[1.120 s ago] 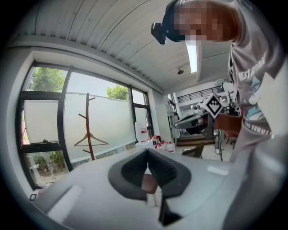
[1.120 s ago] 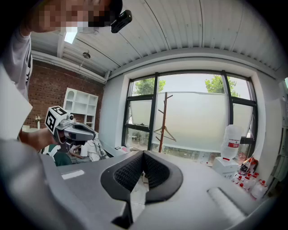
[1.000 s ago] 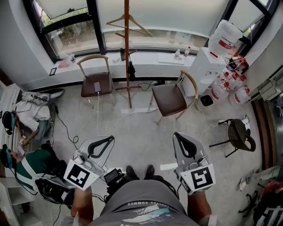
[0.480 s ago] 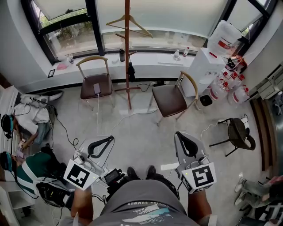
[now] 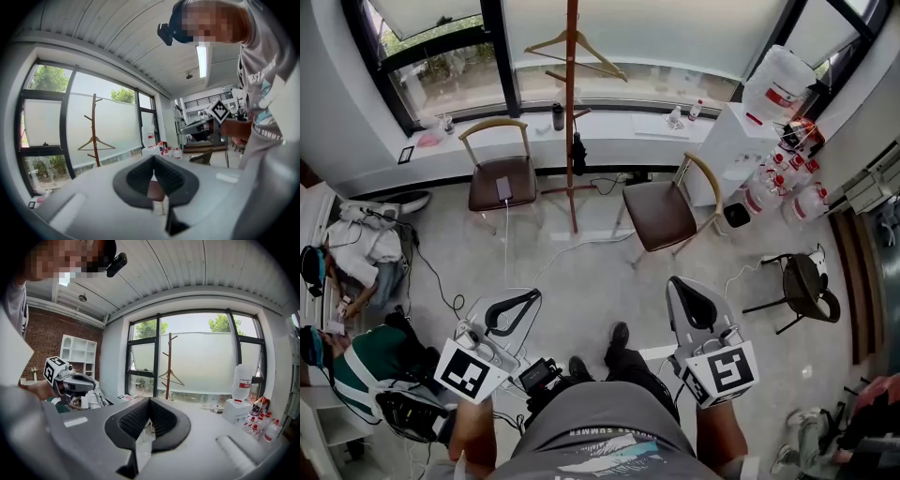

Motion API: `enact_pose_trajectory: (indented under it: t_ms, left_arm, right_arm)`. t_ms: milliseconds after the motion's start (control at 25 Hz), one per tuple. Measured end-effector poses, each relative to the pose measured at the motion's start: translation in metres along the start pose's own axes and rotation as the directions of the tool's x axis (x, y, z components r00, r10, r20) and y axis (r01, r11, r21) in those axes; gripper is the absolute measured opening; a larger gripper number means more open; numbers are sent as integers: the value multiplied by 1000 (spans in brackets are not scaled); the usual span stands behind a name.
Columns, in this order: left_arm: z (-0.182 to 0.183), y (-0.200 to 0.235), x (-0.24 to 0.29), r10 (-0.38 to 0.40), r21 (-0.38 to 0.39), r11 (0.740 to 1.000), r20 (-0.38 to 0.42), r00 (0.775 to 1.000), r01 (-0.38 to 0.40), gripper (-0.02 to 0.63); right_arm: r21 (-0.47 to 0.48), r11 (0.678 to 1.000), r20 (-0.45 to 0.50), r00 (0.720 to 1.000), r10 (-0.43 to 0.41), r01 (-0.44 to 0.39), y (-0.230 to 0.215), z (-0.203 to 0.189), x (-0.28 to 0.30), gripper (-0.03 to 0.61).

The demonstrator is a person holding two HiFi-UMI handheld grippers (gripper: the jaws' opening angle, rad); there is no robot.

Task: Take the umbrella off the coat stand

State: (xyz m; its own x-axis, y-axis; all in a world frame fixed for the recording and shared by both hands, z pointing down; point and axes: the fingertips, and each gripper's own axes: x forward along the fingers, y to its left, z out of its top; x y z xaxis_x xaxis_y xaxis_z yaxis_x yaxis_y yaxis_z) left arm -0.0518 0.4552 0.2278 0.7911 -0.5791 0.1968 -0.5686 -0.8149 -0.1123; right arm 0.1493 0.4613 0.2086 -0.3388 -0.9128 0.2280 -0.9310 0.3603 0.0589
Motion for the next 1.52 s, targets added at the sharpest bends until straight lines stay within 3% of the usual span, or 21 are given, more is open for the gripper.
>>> enact_pose_trajectory:
  t_ms: [880, 1280, 1520]
  left_arm:
    - [23, 70, 132, 174, -27, 984, -79, 982, -177, 2]
    - [37, 76, 177, 251, 0, 968, -102, 963, -252, 2]
    - [37, 75, 203, 244, -7, 969, -118, 963, -247, 2]
  right_arm:
    - [9, 978, 4, 978, 207, -207, -117, 16, 149, 2]
    - [6, 957, 28, 957, 289, -289, -161, 17, 183, 2]
    - [16, 956, 25, 956, 291, -292, -184, 12, 194, 2]
